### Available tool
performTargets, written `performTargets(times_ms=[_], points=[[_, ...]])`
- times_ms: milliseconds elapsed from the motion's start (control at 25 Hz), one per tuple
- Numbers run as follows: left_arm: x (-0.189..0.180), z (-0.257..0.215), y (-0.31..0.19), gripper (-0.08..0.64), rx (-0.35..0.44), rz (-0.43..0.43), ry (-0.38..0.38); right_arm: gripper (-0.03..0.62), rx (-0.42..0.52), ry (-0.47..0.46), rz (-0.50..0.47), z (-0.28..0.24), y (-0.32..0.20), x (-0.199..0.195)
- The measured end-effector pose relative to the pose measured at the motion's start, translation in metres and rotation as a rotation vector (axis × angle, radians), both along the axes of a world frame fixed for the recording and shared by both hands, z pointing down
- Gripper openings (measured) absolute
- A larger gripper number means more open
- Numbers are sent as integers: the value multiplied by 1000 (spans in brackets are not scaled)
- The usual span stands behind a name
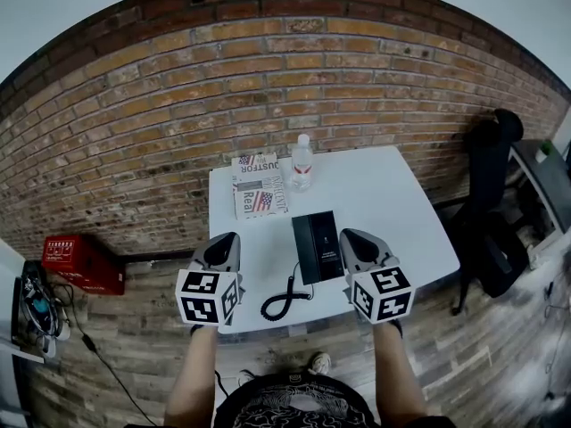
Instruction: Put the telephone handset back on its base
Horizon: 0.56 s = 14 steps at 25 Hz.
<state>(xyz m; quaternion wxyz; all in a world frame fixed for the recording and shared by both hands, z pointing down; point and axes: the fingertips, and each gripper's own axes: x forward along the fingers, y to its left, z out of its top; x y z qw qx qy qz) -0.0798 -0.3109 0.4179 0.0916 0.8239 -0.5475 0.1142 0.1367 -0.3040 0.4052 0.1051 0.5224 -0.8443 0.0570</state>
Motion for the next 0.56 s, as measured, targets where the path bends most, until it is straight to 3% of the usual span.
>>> performTargets(times_ms=[560], points=[[4, 7, 2, 6, -19, -5, 6, 2, 2, -3, -3, 0, 1, 2]])
